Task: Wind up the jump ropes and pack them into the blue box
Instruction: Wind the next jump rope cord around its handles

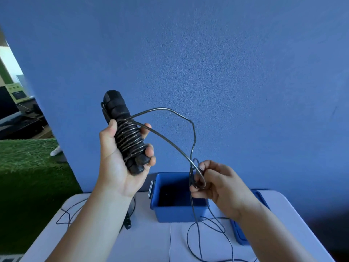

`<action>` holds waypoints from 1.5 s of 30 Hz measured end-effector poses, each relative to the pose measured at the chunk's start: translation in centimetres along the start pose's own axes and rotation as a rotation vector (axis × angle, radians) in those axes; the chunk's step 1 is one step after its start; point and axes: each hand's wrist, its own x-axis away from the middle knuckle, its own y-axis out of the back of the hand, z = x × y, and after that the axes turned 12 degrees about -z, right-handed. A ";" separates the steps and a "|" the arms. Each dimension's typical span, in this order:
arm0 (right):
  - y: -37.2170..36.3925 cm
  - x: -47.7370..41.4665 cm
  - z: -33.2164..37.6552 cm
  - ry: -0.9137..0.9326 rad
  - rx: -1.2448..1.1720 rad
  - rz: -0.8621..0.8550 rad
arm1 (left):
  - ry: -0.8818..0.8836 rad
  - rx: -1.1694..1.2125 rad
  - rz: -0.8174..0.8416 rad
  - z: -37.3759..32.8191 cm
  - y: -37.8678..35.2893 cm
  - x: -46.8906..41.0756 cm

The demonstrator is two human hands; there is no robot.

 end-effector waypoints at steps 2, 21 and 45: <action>-0.1 0.3 0.5 0.009 -0.091 -0.001 | 0.007 -0.033 0.004 0.2 0.1 0.2; -0.8 1.2 1.0 0.254 -0.131 -0.039 | 0.216 -0.321 0.114 4.6 1.2 2.7; -2.0 2.0 0.4 0.513 0.283 -0.184 | 0.247 -0.294 0.207 4.9 0.0 3.0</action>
